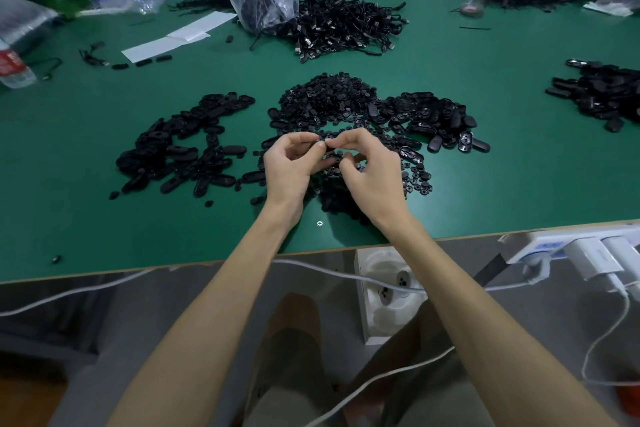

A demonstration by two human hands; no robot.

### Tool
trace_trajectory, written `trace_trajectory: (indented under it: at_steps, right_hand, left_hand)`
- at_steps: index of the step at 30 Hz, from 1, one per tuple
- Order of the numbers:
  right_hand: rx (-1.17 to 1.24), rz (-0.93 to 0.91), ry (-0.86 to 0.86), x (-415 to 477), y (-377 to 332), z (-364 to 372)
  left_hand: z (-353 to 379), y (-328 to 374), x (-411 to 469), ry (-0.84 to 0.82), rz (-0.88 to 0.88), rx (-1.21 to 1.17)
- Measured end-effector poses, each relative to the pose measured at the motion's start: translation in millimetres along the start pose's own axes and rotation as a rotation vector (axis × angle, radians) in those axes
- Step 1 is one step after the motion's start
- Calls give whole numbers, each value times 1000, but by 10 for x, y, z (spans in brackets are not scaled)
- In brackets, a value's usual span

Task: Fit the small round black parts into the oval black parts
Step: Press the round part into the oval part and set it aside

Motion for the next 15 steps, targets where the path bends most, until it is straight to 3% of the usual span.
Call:
trace_trajectory:
  at_steps: [6,15]
  right_hand:
    - [124,95,121,27,54,-122]
    - [96,194,97,57,162,-139]
  left_hand:
    - [1,18,-10,6,-39,-62]
    - [128,81,-62,-152,58,98]
Point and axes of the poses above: each hand's wrist, its own x-axis towards the middle knuckle, its own z-axis out of the palm, y = z × x, the point moved 6 cm from there along x, towards the middle knuckle, and after that the axes turned 5 degrees about x, right-handed, at the moved point
